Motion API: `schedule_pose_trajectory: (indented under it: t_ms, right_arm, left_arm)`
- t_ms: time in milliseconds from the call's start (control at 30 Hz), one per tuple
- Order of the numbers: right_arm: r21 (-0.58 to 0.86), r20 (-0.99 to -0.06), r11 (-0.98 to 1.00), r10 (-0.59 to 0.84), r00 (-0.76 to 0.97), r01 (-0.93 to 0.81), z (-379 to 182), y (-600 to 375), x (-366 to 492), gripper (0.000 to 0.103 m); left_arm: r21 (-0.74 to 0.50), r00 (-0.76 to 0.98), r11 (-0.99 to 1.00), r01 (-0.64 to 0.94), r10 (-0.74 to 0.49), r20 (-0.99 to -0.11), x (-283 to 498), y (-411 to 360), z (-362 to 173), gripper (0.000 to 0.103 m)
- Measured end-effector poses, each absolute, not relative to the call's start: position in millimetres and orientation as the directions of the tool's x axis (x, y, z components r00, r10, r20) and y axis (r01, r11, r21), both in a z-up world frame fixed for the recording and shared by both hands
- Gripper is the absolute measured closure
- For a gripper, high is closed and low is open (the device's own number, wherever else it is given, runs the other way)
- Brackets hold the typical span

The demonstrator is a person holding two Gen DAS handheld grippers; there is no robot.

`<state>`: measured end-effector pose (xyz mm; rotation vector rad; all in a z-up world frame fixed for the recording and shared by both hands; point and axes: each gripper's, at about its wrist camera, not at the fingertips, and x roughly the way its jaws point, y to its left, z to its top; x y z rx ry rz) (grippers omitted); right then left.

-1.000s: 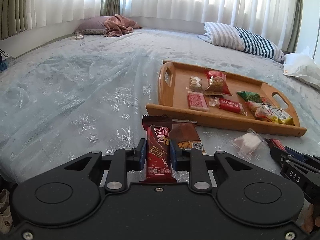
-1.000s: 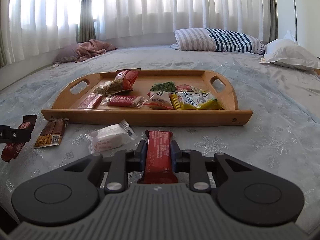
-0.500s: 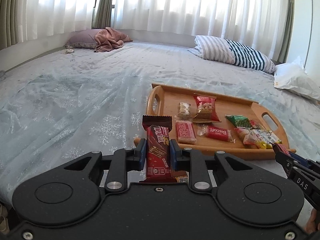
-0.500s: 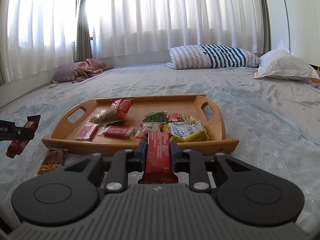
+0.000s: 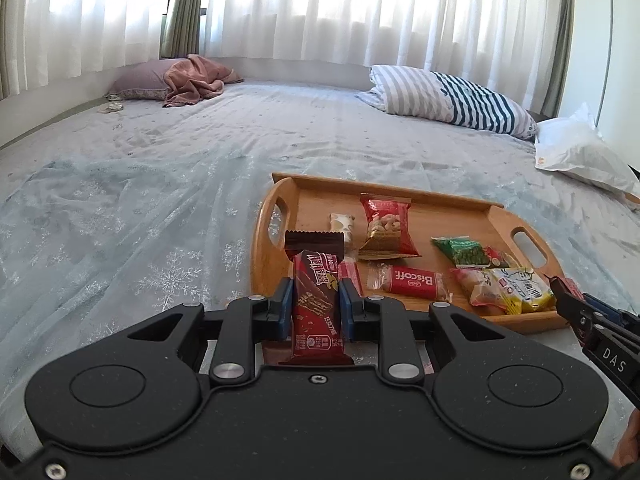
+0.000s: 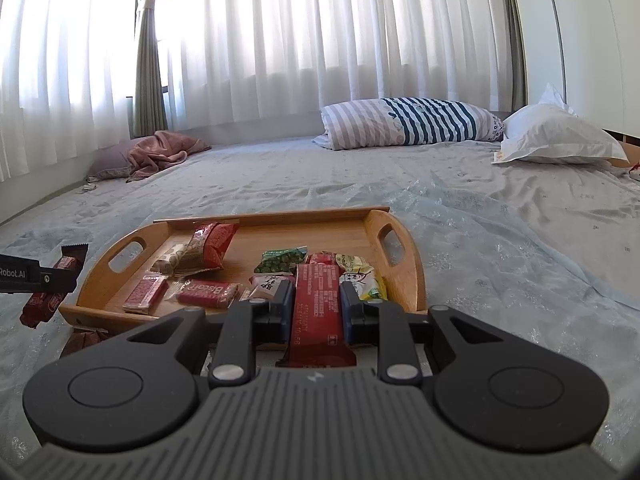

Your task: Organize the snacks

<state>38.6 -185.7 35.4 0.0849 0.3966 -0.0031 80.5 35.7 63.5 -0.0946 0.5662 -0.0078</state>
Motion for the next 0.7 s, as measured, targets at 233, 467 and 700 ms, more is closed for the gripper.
schedule_pose_trajectory:
  t_ms: [233,467,700]
  right_arm:
    - [0.094,-0.386,0.995,0.013,0.922,0.026,38,-192,48,0.075]
    - [0.136,-0.394,0.99,0.032,0.918,0.024,46,-207,73,0.075]
    - [0.18,-0.416,0.984,0.076,0.906,0.0,55,-224,118,0.075]
  left_arm:
    - [-0.107,0.847,0.994,0.027,-0.079,-0.526,96,29,75,0.08]
    - [-0.172,0.839,0.982,0.08,-0.16,-0.52,124,28,92,0.08]
    - [-0.2,0.82,0.968,0.154,-0.238,-0.521,164,7,102,0.08]
